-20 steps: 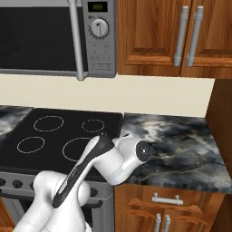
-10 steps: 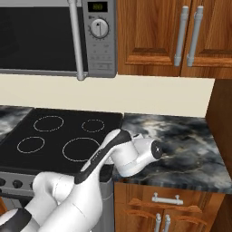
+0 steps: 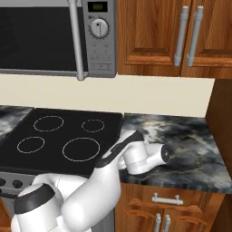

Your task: Take 2 condiments from the cabinet and move them on the counter near the stove.Make sure the condiments are lined up with each other, next to each other.

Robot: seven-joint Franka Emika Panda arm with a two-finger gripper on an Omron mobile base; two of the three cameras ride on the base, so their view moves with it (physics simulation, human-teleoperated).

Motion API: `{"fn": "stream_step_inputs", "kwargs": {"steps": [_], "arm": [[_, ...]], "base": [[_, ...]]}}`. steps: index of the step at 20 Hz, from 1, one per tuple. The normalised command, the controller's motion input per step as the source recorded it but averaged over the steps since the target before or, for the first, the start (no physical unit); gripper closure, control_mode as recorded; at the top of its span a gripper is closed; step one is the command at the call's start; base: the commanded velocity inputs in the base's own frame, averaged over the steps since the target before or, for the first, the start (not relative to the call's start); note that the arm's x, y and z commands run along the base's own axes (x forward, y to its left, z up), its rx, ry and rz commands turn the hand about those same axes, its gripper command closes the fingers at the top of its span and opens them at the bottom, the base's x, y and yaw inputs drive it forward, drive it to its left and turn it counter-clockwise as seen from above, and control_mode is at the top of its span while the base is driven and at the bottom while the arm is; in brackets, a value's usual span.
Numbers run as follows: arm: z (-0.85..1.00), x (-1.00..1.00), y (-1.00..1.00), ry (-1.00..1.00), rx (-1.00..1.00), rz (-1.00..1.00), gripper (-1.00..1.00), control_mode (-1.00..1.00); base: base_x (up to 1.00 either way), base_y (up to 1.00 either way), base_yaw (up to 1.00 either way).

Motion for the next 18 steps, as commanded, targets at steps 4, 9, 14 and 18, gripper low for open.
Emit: {"fn": "stream_step_inputs", "kwargs": {"steps": [4,9,14,18], "arm": [[-0.3,0.18,0.0,-0.01,0.01,0.11,1.0,-1.0],[-0.33,0.24,0.0,-0.03,0.01,0.09,1.0,-1.0],[-0.27,0.22,0.0,-0.01,0.02,0.07,1.0,-1.0],[-0.23,0.22,0.0,0.0,0.0,0.04,1.0,-1.0]], "base": [[0.0,0.0,0.0],[0.0,0.0,0.0],[0.0,0.0,0.0],[0.0,0.0,0.0]]}}
